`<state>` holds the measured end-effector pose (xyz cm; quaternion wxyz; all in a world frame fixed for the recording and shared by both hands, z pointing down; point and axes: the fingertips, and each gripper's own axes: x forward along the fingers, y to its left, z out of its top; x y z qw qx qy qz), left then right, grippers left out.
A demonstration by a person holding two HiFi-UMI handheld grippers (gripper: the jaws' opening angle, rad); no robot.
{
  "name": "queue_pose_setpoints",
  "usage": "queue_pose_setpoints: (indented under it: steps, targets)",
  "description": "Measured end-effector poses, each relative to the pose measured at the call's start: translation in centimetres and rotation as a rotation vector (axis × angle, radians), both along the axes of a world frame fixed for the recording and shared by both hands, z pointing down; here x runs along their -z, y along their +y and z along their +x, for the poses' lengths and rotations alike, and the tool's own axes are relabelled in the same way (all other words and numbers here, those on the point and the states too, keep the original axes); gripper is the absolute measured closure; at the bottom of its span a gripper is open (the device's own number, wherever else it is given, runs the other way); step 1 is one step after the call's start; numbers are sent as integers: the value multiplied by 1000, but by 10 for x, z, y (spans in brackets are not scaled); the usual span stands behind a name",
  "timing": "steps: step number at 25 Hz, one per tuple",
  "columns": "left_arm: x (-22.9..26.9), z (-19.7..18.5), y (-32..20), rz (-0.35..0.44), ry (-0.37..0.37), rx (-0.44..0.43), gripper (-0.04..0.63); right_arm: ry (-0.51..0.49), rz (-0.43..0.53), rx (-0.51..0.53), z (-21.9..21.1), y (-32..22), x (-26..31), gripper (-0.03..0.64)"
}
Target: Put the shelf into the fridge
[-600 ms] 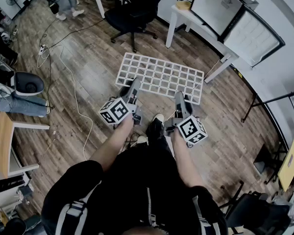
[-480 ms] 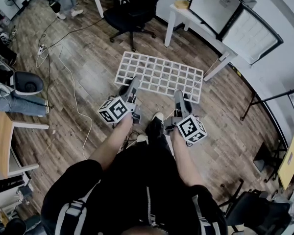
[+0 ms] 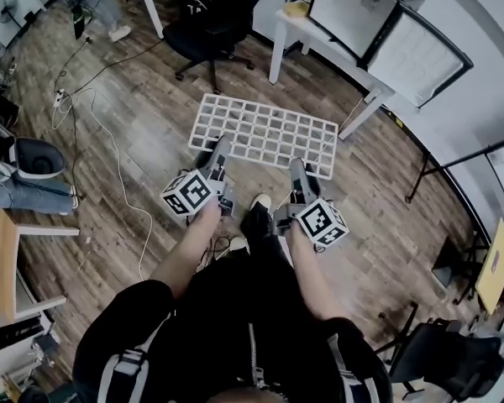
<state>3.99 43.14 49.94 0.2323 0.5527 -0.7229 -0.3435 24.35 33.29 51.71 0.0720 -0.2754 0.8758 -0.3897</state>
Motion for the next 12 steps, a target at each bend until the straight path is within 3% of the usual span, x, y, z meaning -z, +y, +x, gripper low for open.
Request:
queue_pose_setpoints:
  steps: [12]
  targets:
    - [-4,-43,-110,-16,0,-60,468,1,-6,-42,-39,-97,-5,455]
